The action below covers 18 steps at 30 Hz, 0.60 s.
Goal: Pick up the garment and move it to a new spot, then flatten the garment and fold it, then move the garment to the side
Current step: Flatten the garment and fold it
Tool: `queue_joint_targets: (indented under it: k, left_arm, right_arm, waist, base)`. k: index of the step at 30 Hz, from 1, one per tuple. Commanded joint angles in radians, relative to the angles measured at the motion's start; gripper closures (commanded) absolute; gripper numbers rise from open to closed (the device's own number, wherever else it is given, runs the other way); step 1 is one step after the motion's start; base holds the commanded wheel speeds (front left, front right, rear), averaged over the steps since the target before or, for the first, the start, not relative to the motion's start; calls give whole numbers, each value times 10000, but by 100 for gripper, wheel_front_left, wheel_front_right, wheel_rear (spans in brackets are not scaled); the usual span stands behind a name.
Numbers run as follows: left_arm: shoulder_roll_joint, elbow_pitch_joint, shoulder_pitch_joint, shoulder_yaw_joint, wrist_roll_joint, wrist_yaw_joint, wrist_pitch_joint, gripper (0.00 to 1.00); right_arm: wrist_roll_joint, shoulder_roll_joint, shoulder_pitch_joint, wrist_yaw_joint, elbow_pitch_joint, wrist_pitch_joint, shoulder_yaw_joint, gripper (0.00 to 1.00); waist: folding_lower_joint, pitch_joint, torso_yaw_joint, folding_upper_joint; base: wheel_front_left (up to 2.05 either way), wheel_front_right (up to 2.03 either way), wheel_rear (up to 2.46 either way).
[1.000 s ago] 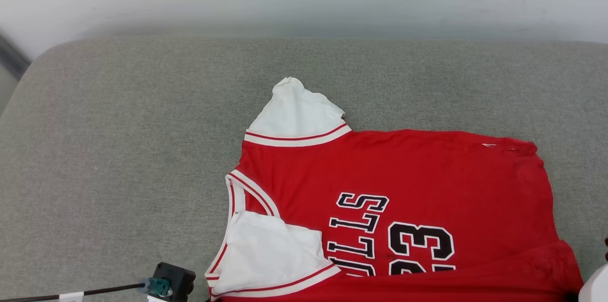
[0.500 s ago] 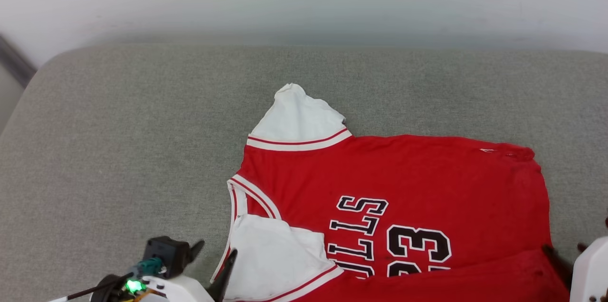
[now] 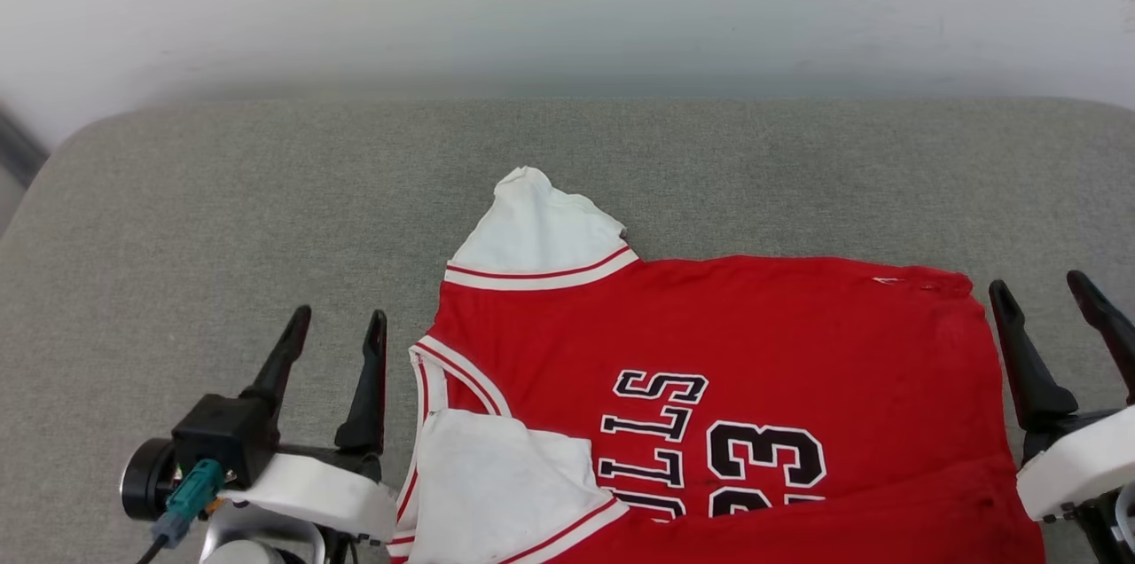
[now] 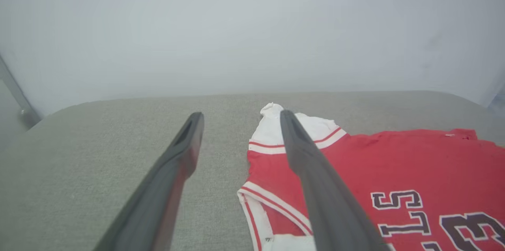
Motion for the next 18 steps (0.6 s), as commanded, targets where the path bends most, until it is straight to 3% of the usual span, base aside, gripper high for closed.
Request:
queue_joint_targets:
  k: [1, 4, 10, 14, 18]
  left_arm:
    - [-237, -278, 102, 435, 387, -112, -60, 0]
    - [-829, -616, 507, 1220, 1128, -470, -66, 0]
    - [-1666, -635, 768, 2265, 1961, -1536, -71, 0]
    - [-1859, -354, 384, 2602, 2192, -2276, -63, 0]
    - [-1428, 112, -460, 2469, 2142, -3062, 263, 0]
  right_arm:
    - [-392, -35, 142, -8, -53, -524, 34, 0]
    - [-621, 509, 241, -5, 45, -1494, 38, 0]
    - [-880, 995, 73, -8, 235, -2694, 66, 0]
    - [-854, 1169, -107, -8, 371, -3088, 170, 0]
    - [-811, 1214, -393, -8, 486, -3268, 280, 0]
  waist:
    - [0, 10, -27, 0]
    - [0, 46, -75, 0]
    - [0, 256, -264, 0]
    - [0, 546, -501, 0]
    - [0, 958, -887, 0]
  base:
    - [0, 0, 0]
    - [0, 0, 0]
    - [0, 0, 0]
    - [0, 0, 0]
    - [0, 0, 0]
